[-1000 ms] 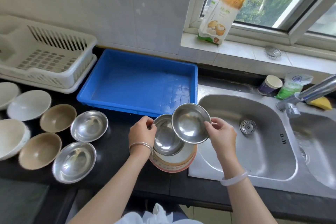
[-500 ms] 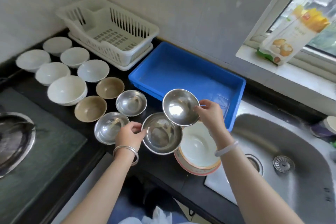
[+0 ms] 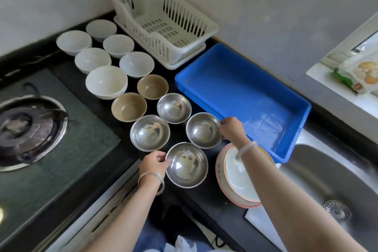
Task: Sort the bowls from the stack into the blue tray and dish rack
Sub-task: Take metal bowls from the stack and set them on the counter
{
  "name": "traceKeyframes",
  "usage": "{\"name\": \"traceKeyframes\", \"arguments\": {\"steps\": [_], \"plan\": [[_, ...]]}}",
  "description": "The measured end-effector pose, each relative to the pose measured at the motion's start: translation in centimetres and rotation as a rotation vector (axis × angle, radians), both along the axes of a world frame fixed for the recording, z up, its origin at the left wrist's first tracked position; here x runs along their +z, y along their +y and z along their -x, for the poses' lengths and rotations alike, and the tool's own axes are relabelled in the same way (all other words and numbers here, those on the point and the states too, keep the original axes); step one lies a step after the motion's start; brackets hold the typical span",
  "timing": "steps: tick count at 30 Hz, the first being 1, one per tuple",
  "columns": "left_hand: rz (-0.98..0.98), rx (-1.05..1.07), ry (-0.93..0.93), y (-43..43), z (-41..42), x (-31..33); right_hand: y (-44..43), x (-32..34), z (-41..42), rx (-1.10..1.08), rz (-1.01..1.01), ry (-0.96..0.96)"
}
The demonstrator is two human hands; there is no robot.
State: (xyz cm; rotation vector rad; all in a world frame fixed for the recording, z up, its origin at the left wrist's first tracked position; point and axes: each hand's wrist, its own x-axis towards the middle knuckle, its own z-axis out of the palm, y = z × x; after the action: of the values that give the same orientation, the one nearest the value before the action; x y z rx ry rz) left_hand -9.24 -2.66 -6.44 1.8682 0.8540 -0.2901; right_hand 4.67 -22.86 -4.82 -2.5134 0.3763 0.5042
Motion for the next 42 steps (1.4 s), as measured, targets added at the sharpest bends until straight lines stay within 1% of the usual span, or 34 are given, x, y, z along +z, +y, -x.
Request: {"name": "traceKeyframes", "arguments": {"steps": [3, 10, 17, 30, 38, 42], "plan": [[0.008, 0.005, 0.011, 0.2, -0.2, -0.2, 0.1, -0.4, 0.1, -0.002, 0.031, 0.019], [0.037, 0.042, 0.025, 0.5, -0.1, -0.7, 0.4, -1.1, 0.1, -0.084, 0.019, 0.026], [0.064, 0.086, 0.048, 0.7, -0.2, -0.6, 1.1, -1.3, 0.1, -0.183, -0.052, 0.051], [0.180, 0.163, 0.061, 1.1, -0.6, -0.5, 1.4, -1.4, 0.1, -0.217, -0.033, 0.085], [0.060, 0.064, 0.015, 1.4, -0.1, 0.8, 1.7, -0.4, 0.3, -0.195, -0.063, 0.109], [-0.032, 0.005, -0.003, 1.6, 0.1, 1.9, 1.7, 1.0, 1.3, -0.096, 0.008, 0.058]]}}
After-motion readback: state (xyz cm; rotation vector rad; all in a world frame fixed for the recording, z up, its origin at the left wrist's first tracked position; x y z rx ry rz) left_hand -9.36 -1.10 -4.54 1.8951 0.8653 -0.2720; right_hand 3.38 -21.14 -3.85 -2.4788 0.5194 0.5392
